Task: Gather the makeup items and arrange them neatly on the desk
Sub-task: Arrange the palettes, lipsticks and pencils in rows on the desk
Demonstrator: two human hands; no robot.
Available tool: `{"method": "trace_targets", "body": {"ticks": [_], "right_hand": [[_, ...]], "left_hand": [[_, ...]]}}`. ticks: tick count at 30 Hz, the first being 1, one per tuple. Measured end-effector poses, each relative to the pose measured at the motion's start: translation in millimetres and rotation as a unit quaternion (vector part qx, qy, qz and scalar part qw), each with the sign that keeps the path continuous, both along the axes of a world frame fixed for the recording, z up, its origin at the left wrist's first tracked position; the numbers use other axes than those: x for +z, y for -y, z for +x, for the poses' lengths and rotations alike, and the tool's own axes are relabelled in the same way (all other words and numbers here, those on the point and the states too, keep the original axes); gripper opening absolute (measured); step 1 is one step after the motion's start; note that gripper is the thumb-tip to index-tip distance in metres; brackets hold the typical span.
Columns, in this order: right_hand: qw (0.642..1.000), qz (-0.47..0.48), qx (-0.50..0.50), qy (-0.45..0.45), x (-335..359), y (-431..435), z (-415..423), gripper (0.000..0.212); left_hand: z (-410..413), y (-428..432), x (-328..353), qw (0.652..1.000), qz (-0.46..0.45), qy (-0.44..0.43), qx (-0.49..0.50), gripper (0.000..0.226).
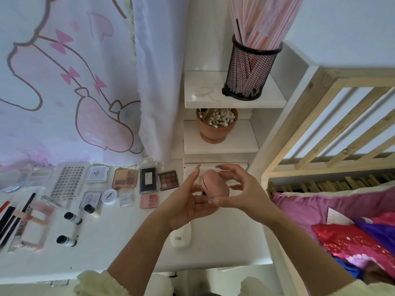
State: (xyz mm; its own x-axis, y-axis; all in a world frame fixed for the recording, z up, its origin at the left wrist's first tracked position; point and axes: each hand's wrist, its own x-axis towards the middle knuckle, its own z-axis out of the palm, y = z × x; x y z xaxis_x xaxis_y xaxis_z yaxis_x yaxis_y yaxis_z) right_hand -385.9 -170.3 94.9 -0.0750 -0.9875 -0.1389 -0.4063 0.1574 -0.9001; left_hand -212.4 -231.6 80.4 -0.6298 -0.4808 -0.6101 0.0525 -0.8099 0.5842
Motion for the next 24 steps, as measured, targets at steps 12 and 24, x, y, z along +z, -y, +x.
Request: {"method": "trace_targets", "body": {"ticks": [12, 24], "right_hand": [[0.999, 0.004, 0.034, 0.036, 8, 4, 3, 0.078], [0.931, -0.194, -0.012, -0.308, 1, 0, 19, 0.036]], "left_hand": [[8, -9, 7, 0.995, 0.026, -0.079, 0.049, 0.070], [-1, -9, 8, 0.980, -0.183, -0.021, 0.079, 0.034]]}}
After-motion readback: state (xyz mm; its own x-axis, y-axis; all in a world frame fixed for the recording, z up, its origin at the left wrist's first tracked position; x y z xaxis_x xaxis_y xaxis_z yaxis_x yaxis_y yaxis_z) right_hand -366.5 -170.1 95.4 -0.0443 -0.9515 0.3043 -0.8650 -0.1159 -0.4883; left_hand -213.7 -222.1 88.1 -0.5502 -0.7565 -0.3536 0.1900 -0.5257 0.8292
